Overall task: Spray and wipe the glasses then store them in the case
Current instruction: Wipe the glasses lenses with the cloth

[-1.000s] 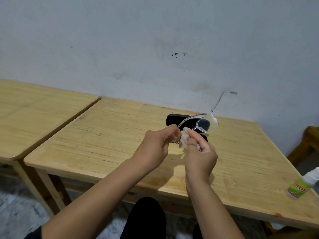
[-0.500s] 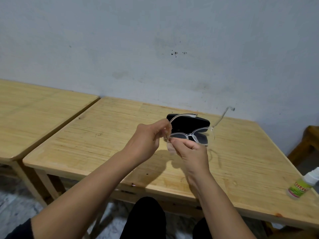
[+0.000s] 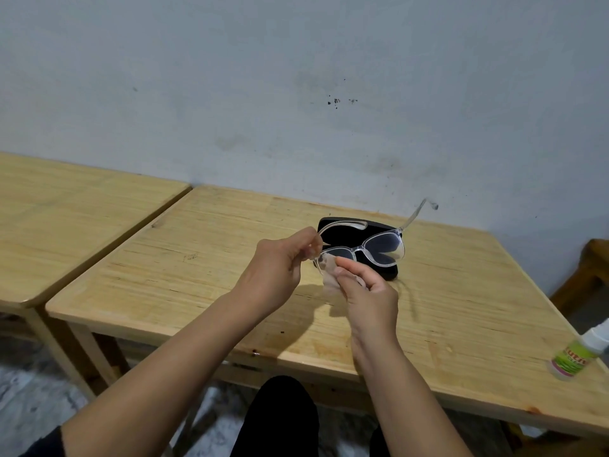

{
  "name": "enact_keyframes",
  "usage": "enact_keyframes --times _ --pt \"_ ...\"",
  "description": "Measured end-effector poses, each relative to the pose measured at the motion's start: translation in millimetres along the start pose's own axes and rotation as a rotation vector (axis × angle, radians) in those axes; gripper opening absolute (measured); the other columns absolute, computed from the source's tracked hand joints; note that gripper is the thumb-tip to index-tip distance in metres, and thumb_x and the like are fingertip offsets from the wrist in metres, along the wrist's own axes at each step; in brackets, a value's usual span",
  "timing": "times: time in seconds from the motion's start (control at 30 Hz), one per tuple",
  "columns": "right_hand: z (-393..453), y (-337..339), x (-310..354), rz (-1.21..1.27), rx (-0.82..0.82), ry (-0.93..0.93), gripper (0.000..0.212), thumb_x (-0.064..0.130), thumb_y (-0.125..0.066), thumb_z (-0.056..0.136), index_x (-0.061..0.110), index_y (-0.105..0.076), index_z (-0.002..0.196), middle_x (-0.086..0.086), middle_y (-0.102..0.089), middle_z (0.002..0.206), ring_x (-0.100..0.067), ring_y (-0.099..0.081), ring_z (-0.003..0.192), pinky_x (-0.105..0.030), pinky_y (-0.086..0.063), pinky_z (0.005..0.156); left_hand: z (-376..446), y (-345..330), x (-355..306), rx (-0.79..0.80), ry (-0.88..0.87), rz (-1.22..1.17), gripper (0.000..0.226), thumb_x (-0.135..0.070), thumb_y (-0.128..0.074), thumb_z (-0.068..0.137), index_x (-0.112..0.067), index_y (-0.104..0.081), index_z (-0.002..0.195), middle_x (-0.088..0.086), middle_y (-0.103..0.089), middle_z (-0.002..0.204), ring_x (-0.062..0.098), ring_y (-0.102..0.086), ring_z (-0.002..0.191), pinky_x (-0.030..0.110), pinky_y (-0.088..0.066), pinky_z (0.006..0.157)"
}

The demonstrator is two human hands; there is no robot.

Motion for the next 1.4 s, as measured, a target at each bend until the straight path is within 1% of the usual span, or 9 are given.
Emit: enact_keyframes --times 0.2,0.47,0.63,0.97,1.07,1.2,1.27,1.33,1.4 --pt "4.5 -4.0 -0.1 0.072 -0.029 -0.067 0.024 0.004 -0.065 0.083 0.026 -0.073 0.078 -0.001 -0.074 0.094 -0.016 -0.069 0.092 -0.029 -0.054 0.081 -2.2 -1.3 -2.1 -0.015 -0.022 -0.020 0.040 0.010 -0.041 0.086 -0.029 -0.047 0.089 0.006 -0.070 0.088 0.024 -0.068 0.085 0.040 -0.054 0.071" --pt "4.5 -9.6 -2.1 0.217 -0.174 -0.149 0.024 0.000 -0.070 0.077 0.023 -0.074 0.077 -0.003 -0.074 0.092 -0.018 -0.068 0.093 -0.034 -0.051 0.093 -5.6 -6.1 2.0 0.003 0.009 -0.038 0.042 0.012 -0.039 0.084 -0.029 -0.048 0.086 0.003 -0.068 0.086 0.024 -0.068 0.087 0.044 -0.055 0.074" --pt "2.9 -12.7 -2.4 0.306 -0.210 -0.099 0.027 -0.001 -0.067 0.079 0.026 -0.071 0.079 -0.003 -0.072 0.098 -0.019 -0.066 0.098 -0.032 -0.050 0.093 -7.6 -7.2 -0.2 -0.001 0.008 -0.055 0.043 0.013 -0.039 0.083 -0.029 -0.048 0.087 0.003 -0.068 0.086 0.021 -0.068 0.088 0.043 -0.055 0.076" --pt "8.9 -10.0 -3.5 0.359 -0.207 -0.147 0.026 -0.004 -0.063 0.082 0.021 -0.070 0.082 -0.005 -0.070 0.098 -0.016 -0.067 0.090 -0.022 -0.049 0.075 -8.9 -10.1 0.2 0.006 -0.005 -0.036 0.042 0.012 -0.043 0.083 -0.029 -0.048 0.090 0.000 -0.067 0.084 0.018 -0.066 0.081 0.026 -0.049 0.069" --pt "7.8 -9.8 -2.0 0.397 -0.184 -0.140 0.029 -0.005 -0.059 0.084 0.021 -0.070 0.082 -0.004 -0.070 0.098 -0.015 -0.065 0.093 -0.024 -0.050 0.079 -8.2 -12.6 0.8 0.016 -0.008 -0.044 0.044 0.013 -0.042 0.082 -0.030 -0.048 0.090 0.001 -0.067 0.085 0.017 -0.066 0.082 0.028 -0.051 0.072" --pt "6.3 -7.8 -0.2 0.379 -0.106 -0.100 0.030 -0.004 -0.055 0.088 0.022 -0.070 0.087 0.002 -0.069 0.096 -0.007 -0.065 0.088 -0.013 -0.050 0.064 -8.0 -14.6 0.2 0.034 0.002 -0.043 0.039 0.013 -0.042 0.082 -0.022 -0.058 0.089 -0.001 -0.067 0.083 0.013 -0.065 0.082 0.009 -0.043 0.067" --pt "6.9 -6.3 -1.5 0.310 -0.064 -0.065 0.031 -0.002 -0.054 0.089 0.024 -0.071 0.089 0.003 -0.069 0.103 -0.009 -0.065 0.096 -0.018 -0.051 0.076 -7.0 -14.1 -0.5 0.034 -0.001 -0.053 0.038 0.012 -0.042 0.083 -0.022 -0.058 0.089 -0.001 -0.066 0.083 0.010 -0.065 0.082 0.008 -0.043 0.067" --pt "7.4 -5.3 -2.9 0.207 -0.022 -0.036 0.032 0.000 -0.054 0.090 0.026 -0.072 0.088 0.004 -0.069 0.108 -0.013 -0.063 0.106 -0.028 -0.049 0.093 -5.6 -12.8 0.1 0.029 -0.017 -0.059 0.041 0.011 -0.042 0.084 -0.029 -0.052 0.088 0.001 -0.069 0.087 0.011 -0.066 0.085 0.021 -0.052 0.073" --pt "7.8 -3.8 -3.1 0.090 0.026 -0.020 0.033 0.002 -0.054 0.090 0.029 -0.072 0.086 0.004 -0.071 0.106 -0.013 -0.063 0.107 -0.033 -0.048 0.098 -3.6 -10.3 1.8 0.021 -0.034 -0.055 0.041 0.011 -0.042 0.084 -0.030 -0.049 0.089 0.004 -0.070 0.090 0.015 -0.068 0.088 0.034 -0.055 0.076"
Point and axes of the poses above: each hand's wrist, its own z-axis towards the middle knuckle, its own y-axis out of the back of the hand, x = y × z, the point moved 1 cm from there along z, towards the middle knuckle
